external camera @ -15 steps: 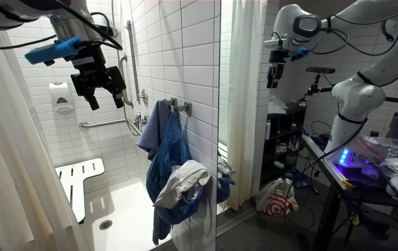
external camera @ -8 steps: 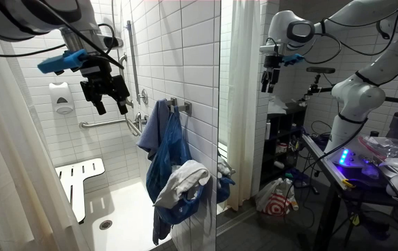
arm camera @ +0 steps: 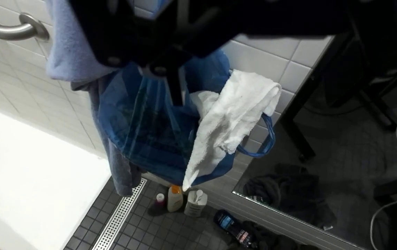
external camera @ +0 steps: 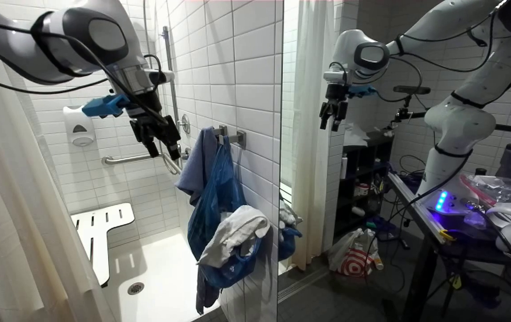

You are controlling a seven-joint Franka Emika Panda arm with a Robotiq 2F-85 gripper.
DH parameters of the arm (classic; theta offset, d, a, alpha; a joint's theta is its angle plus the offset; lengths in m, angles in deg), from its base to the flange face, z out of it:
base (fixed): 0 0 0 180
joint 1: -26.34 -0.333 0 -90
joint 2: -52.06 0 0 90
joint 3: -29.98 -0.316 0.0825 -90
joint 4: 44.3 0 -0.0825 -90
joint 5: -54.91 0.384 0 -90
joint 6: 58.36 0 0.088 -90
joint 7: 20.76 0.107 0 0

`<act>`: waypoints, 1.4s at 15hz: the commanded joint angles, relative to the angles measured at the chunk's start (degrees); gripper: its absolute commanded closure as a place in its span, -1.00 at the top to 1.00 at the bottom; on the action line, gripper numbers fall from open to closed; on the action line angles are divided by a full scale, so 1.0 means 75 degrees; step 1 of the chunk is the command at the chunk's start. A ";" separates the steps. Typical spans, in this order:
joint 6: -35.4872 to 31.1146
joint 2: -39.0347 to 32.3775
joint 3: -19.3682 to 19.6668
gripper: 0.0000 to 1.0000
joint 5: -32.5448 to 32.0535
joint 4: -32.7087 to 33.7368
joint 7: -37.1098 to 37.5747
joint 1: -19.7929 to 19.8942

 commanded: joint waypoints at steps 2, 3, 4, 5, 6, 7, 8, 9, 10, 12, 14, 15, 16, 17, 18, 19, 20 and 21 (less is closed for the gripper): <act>-0.0278 -0.0555 -0.0317 1.00 -0.0610 0.0025 0.0848 0.0248; -0.0295 -0.0632 -0.0343 1.00 -0.0735 0.0026 0.0970 0.0245; -0.0284 -0.0680 -0.0377 1.00 -0.0862 0.0004 0.1086 0.0222; -0.0308 -0.0734 -0.0427 1.00 -0.0992 -0.0030 0.1234 0.0198; -0.0343 -0.0782 -0.0487 1.00 -0.1165 -0.0051 0.1409 0.0202; -0.0398 -0.0864 -0.0563 1.00 -0.1340 -0.0062 0.1624 0.0200; -0.0416 -0.0906 -0.0610 1.00 -0.1517 -0.0081 0.1815 0.0200; -0.0522 -0.1033 -0.0669 1.00 -0.1730 -0.0073 0.2086 0.0203; -0.0555 -0.1120 -0.0698 1.00 -0.1929 -0.0063 0.2304 0.0199; -0.0600 -0.1414 -0.0750 1.00 -0.2363 0.0017 0.2816 0.0192; -0.0622 -0.1739 -0.0735 1.00 -0.2806 0.0096 0.3314 0.0162; -0.0653 -0.1914 -0.0704 1.00 -0.2994 0.0150 0.3561 0.0126; -0.0855 -0.2001 -0.0603 1.00 -0.3088 0.0119 0.3732 0.0076; -0.1175 -0.2079 -0.0526 1.00 -0.3208 0.0080 0.3946 0.0047; -0.1566 -0.2163 -0.0473 1.00 -0.3354 0.0051 0.4275 0.0040; -0.1944 -0.2162 -0.0425 1.00 -0.3540 -0.0030 0.4581 0.0045; -0.2343 -0.2223 -0.0422 1.00 -0.3902 -0.0065 0.5060 0.0073; -0.2719 -0.2225 -0.0381 1.00 -0.4222 -0.0132 0.5349 0.0075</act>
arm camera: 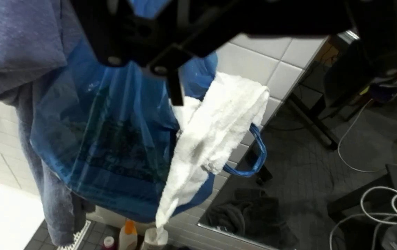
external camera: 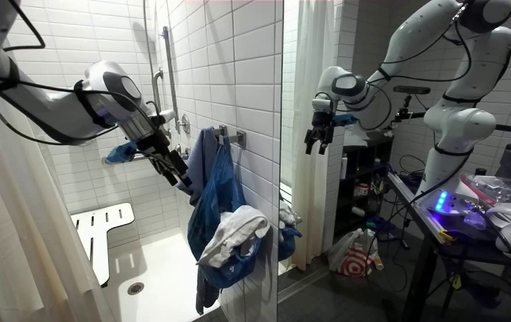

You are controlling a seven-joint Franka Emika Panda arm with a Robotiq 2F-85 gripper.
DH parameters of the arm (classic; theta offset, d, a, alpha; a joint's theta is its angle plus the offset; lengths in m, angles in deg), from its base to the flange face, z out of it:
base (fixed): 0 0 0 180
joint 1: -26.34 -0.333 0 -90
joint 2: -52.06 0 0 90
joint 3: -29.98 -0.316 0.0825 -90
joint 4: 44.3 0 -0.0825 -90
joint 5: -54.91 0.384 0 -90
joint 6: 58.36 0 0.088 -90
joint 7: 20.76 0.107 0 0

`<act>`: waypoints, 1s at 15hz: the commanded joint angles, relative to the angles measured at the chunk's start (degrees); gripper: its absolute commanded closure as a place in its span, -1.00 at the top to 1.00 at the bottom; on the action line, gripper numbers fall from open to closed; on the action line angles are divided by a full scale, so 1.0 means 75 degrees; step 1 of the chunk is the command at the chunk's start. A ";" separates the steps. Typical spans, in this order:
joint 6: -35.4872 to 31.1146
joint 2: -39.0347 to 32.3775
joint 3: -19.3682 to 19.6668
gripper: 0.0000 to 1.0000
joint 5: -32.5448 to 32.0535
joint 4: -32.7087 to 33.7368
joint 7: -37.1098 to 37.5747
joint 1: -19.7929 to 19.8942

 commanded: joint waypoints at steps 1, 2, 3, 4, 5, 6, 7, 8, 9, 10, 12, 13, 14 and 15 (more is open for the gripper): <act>-0.1130 -0.0162 0.0153 1.00 -0.1119 -0.0084 0.1321 -0.0033; -0.1275 -0.0192 0.0198 1.00 -0.1302 -0.0097 0.1544 -0.0069; -0.1388 -0.0273 0.0222 1.00 -0.1545 -0.0052 0.1860 -0.0081; -0.1457 -0.0351 0.0252 1.00 -0.1703 -0.0015 0.2067 -0.0099; -0.1500 -0.0418 0.0069 1.00 -0.1872 0.0005 0.2284 0.0100; -0.1516 -0.0519 0.0077 1.00 -0.2082 0.0064 0.2503 0.0119; -0.1509 -0.0620 0.0093 1.00 -0.2225 0.0118 0.2667 0.0126; -0.1487 -0.0725 0.0105 1.00 -0.2361 0.0176 0.2839 0.0126; -0.1447 -0.0795 0.0136 1.00 -0.2483 0.0208 0.2973 0.0148; -0.1408 -0.0923 0.0155 1.00 -0.2597 0.0286 0.3086 0.0163; -0.1393 -0.1151 0.0220 1.00 -0.2651 0.0421 0.3189 0.0219; -0.1388 -0.1216 0.0271 1.00 -0.2589 0.0449 0.3153 0.0260; -0.1381 -0.1376 0.0307 1.00 -0.2513 0.0564 0.3143 0.0282; -0.1356 -0.1421 0.0348 1.00 -0.2458 0.0585 0.3104 0.0314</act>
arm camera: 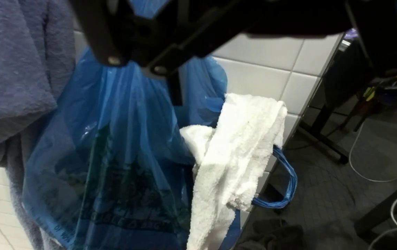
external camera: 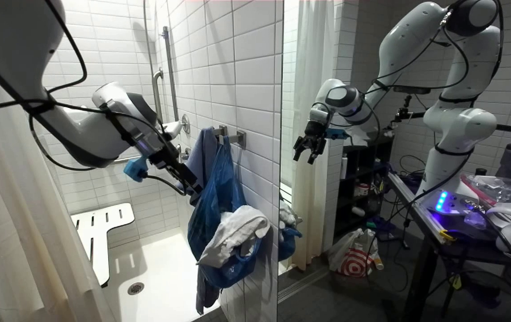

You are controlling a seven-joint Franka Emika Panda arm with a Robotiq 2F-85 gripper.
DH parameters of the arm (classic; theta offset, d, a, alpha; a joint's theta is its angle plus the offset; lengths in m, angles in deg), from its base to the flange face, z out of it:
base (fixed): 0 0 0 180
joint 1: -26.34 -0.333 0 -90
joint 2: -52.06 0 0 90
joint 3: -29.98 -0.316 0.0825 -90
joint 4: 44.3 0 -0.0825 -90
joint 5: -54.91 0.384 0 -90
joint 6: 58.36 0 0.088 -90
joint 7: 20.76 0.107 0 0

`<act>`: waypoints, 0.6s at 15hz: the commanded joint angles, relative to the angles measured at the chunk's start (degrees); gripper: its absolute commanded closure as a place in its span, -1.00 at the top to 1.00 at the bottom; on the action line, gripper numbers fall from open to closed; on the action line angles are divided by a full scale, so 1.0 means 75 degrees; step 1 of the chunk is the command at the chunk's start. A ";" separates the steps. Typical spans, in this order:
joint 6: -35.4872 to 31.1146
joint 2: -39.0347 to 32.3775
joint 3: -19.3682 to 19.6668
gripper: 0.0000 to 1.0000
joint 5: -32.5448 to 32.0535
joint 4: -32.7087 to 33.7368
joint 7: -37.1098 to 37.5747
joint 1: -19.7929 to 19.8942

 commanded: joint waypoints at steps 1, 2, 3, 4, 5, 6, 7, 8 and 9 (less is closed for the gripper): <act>0.0004 -0.0516 0.0136 1.00 0.0003 0.0427 0.0112 0.0121; 0.0032 -0.0566 0.0177 1.00 0.0098 0.0453 0.0049 0.0143; 0.0029 -0.0697 0.0205 1.00 0.0174 0.0554 0.0002 0.0156; 0.0038 -0.0747 0.0237 1.00 0.0237 0.0569 -0.0041 0.0179; 0.0060 -0.0904 0.0251 1.00 0.0310 0.0691 -0.0045 0.0175; 0.0080 -0.0966 0.0674 1.00 0.0438 0.0734 -0.0115 -0.0217; 0.0105 -0.1098 0.0741 1.00 0.0530 0.0830 -0.0131 -0.0260; 0.0119 -0.1189 0.0843 1.00 0.0615 0.0899 -0.0143 -0.0331; 0.0129 -0.1280 0.0940 1.00 0.0711 0.0971 -0.0167 -0.0389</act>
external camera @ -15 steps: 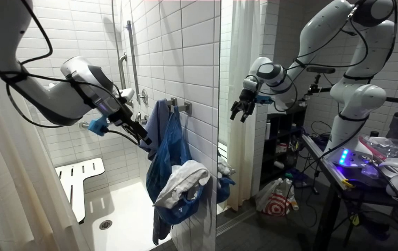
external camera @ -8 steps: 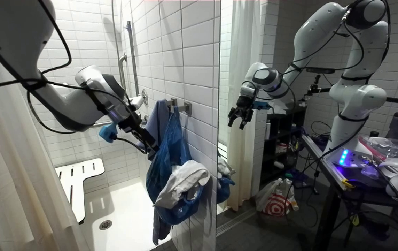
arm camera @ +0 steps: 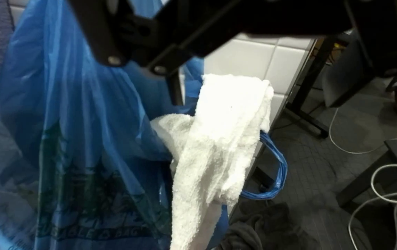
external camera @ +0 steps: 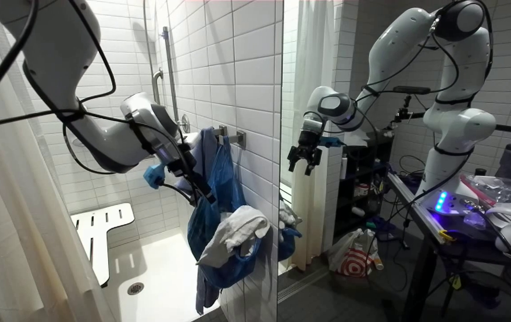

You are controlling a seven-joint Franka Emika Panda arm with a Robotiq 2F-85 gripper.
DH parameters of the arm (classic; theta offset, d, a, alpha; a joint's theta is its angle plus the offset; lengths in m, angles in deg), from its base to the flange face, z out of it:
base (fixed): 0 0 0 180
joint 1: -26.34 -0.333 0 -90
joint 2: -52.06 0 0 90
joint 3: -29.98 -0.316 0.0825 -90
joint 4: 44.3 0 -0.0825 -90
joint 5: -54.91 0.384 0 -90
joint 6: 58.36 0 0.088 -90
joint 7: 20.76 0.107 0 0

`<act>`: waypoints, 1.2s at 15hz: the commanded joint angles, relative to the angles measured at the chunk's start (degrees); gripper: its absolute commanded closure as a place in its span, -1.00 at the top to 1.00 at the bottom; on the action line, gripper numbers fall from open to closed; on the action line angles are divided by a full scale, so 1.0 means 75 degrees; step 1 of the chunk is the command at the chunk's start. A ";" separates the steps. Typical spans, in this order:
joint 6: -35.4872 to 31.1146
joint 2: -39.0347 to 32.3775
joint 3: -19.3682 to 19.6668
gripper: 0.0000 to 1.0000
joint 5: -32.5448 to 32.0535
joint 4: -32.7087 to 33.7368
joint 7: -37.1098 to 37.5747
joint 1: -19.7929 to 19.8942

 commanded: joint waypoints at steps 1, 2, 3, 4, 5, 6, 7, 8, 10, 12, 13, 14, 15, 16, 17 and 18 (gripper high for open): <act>0.0139 -0.0436 0.0404 1.00 0.0386 0.0404 -0.0145 -0.0353; 0.0173 -0.0499 0.0482 1.00 0.0499 0.0463 -0.0189 -0.0397; 0.0200 -0.0636 0.0541 1.00 0.0634 0.0591 -0.0207 -0.0454; 0.0225 -0.0679 0.0607 1.00 0.0766 0.0635 -0.0257 -0.0490; 0.0236 -0.0764 0.0662 1.00 0.0868 0.0720 -0.0256 -0.0543; 0.0238 -0.0791 0.0734 1.00 0.0907 0.0762 -0.0182 -0.0588; 0.0216 -0.0887 0.0841 1.00 0.0761 0.0906 0.0097 -0.0674; 0.0209 -0.0926 0.0929 1.00 0.0663 0.0977 0.0293 -0.0741; 0.0214 -0.1005 0.1082 1.00 0.0529 0.1098 0.0621 -0.0870; 0.0238 -0.1112 0.1199 1.00 0.0374 0.1211 0.0928 -0.0976; 0.0259 -0.1173 0.1249 1.00 0.0277 0.1278 0.1072 -0.1008; 0.0300 -0.1242 0.1288 1.00 0.0169 0.1338 0.1236 -0.1051; 0.0343 -0.1305 0.1317 1.00 0.0086 0.1379 0.1393 -0.1077; 0.0376 -0.1378 0.1328 1.00 0.0041 0.1423 0.1516 -0.1092; 0.0406 -0.1448 0.1335 1.00 0.0013 0.1458 0.1613 -0.1100; 0.0456 -0.1533 0.1342 1.00 -0.0017 0.1516 0.1709 -0.1120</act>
